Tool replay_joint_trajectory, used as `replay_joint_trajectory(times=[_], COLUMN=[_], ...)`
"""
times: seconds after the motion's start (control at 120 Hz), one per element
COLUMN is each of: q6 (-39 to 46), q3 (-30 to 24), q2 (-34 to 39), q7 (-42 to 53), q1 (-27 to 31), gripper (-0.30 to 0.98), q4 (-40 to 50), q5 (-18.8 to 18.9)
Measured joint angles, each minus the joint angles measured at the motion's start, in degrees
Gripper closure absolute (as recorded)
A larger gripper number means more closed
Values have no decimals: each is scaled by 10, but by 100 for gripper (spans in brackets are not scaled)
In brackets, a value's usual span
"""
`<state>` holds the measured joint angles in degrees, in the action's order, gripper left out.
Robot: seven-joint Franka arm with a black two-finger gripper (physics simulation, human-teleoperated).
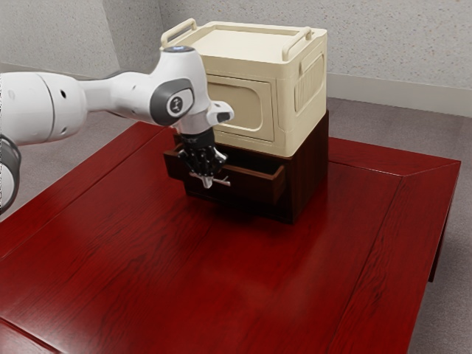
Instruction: Push the drawer handle with one arm to close the drawer
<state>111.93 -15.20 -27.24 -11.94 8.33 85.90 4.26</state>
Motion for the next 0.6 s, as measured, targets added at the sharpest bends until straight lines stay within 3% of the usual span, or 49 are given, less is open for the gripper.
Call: replay_joint_trajectory(times=[0.6], q6=[40], q3=[2], q2=[-25], q7=[22], q1=[-8], gripper=[79], q4=[-22], q5=[1])
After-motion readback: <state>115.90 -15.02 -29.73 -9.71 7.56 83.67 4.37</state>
